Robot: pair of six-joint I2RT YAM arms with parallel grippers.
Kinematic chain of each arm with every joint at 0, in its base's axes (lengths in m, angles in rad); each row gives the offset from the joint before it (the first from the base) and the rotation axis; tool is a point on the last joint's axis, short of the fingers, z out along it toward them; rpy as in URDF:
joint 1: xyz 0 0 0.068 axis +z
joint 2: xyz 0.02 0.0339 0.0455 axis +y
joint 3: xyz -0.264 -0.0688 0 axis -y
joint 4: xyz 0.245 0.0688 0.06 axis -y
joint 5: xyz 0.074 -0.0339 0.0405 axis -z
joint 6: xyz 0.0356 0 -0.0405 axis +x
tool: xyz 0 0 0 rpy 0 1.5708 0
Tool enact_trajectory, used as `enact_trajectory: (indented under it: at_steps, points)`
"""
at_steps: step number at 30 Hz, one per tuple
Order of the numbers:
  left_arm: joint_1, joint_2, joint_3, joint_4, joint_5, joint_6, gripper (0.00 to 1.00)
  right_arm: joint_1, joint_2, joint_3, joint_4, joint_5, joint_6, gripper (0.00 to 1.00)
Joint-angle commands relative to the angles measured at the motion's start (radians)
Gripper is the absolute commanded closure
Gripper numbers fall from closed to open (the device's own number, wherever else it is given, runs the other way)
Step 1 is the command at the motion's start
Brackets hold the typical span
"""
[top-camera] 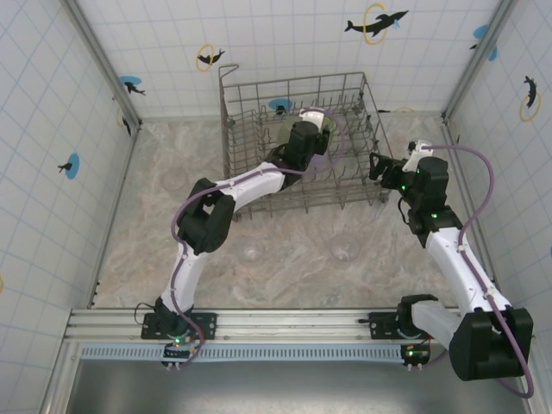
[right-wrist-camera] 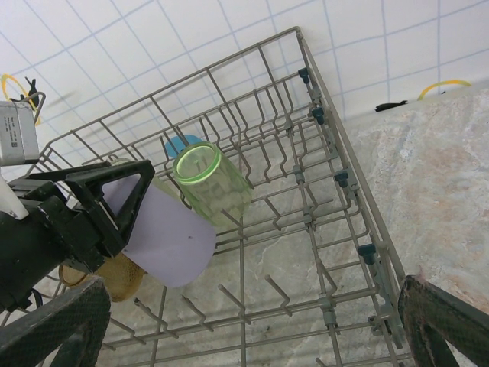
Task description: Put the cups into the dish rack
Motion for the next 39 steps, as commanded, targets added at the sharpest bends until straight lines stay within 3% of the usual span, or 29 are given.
enact_trajectory:
  at_steps: [1, 14, 28, 39]
  points:
    - [0.009, -0.003, -0.028, 0.045, -0.011, -0.025, 0.34, -0.007, -0.014, -0.021, 0.038, -0.001, 0.005, 0.00]
    - [0.009, -0.051, -0.038, 0.050, 0.016, -0.047, 0.03, -0.006, -0.019, -0.001, 0.024, -0.011, 0.007, 0.01]
    - [0.009, -0.281, -0.130, 0.025, 0.083, -0.134, 0.03, -0.005, -0.040, -0.008, -0.001, -0.009, 0.014, 0.00]
    - [0.009, -0.483, -0.205, -0.133, -0.097, -0.023, 0.02, -0.007, -0.040, -0.025, -0.010, -0.032, 0.024, 0.00]
